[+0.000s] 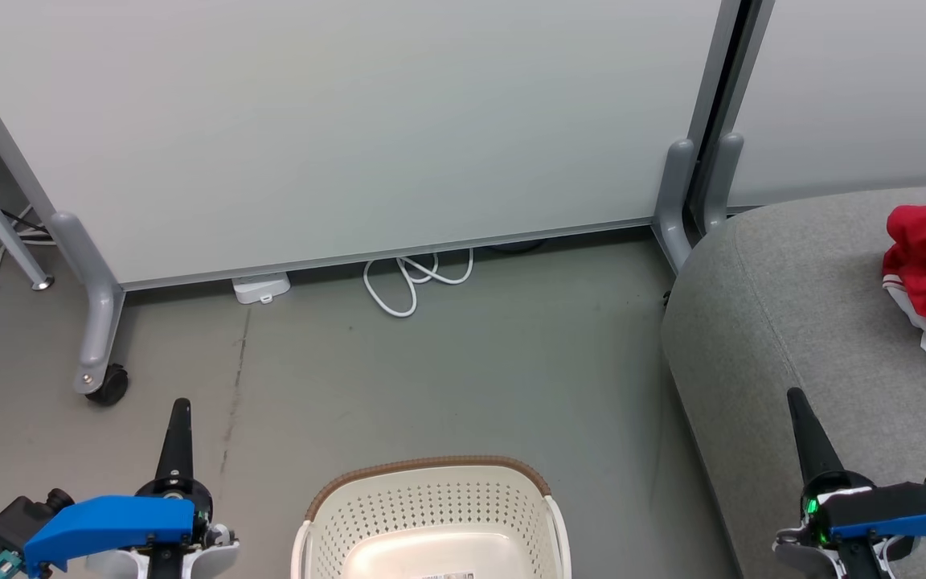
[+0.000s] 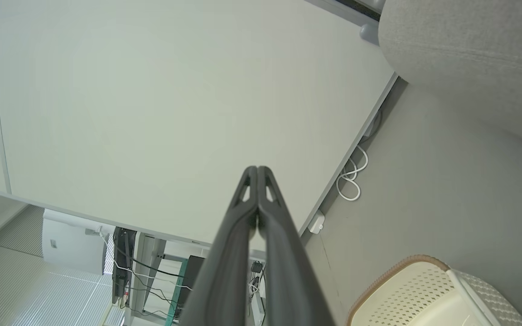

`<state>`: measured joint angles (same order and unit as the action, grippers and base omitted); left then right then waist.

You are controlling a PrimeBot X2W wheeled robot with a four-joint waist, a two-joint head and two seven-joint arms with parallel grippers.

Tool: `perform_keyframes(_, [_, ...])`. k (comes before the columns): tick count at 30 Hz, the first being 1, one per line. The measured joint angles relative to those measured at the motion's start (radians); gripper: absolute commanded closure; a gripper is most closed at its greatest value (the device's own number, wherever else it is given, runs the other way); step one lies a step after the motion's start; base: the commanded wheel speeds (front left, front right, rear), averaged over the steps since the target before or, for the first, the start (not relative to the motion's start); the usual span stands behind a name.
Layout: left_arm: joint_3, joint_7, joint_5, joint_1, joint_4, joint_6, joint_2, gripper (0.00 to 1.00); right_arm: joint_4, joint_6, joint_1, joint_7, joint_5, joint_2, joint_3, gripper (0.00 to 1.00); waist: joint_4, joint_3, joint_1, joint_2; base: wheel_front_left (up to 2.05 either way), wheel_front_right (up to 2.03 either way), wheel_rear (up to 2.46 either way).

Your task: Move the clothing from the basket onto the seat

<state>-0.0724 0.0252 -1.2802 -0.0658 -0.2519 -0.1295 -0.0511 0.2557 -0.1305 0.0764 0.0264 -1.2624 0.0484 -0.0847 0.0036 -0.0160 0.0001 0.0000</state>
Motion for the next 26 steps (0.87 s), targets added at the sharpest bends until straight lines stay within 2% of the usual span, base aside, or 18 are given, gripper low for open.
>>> perform_keyframes(26, [-0.023,0.054,-0.207,-0.022,0.002,0.0,0.0,1.0,-0.006,0.0,0.015,0.054,-0.217,0.0,-0.019,1.0,-0.002,0.011,-0.0001,0.0,0.0,0.0,0.0])
